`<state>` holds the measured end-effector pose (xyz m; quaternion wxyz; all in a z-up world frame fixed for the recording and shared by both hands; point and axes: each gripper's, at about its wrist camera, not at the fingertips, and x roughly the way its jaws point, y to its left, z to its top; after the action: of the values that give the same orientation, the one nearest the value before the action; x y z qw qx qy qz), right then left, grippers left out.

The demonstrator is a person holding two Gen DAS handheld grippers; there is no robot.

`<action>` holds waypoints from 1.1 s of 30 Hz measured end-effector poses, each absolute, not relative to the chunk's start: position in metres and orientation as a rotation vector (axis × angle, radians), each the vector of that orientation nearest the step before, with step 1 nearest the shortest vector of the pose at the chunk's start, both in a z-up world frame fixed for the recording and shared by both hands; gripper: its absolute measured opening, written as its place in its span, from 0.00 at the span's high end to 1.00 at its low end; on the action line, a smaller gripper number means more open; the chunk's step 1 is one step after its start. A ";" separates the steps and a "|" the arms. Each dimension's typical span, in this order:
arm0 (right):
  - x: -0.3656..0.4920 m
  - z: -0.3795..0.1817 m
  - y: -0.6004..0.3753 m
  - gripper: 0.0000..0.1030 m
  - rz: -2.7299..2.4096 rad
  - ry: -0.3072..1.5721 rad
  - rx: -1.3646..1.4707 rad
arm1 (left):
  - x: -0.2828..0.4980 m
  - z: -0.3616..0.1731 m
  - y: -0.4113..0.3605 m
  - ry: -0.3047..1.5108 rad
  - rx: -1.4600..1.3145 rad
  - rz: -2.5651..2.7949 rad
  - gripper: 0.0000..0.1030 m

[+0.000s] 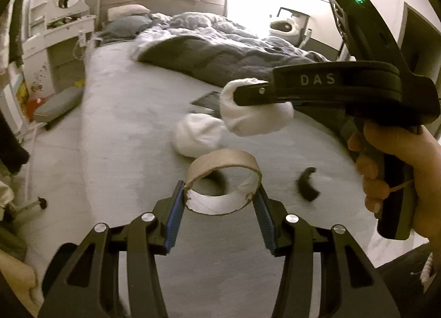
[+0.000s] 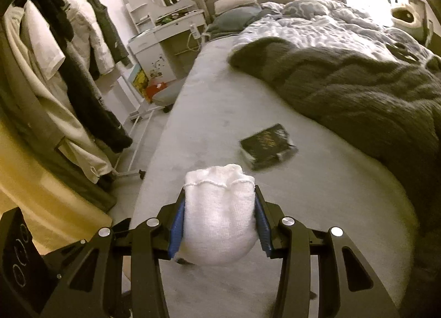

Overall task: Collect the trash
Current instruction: 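Carry tape roll with left tool while right tool carries white ball to bin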

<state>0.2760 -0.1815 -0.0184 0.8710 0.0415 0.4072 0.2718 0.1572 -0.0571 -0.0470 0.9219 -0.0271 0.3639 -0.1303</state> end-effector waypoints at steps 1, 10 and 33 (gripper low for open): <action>0.276 -0.017 -0.174 0.56 0.576 0.849 0.082 | 0.157 -0.045 -0.053 0.743 -0.054 -0.257 0.50; 0.269 -0.008 -0.122 0.56 0.649 0.820 0.077 | 0.141 -0.037 0.004 0.692 -0.071 -0.163 0.50; 0.239 -0.022 0.005 0.56 0.757 0.817 -0.042 | 0.122 -0.078 0.130 0.820 -0.179 0.078 0.50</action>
<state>0.2389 0.0053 -0.0219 0.8486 -0.0199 0.3877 0.3594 0.1217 0.1304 -0.0775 0.9125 -0.0870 0.3979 0.0378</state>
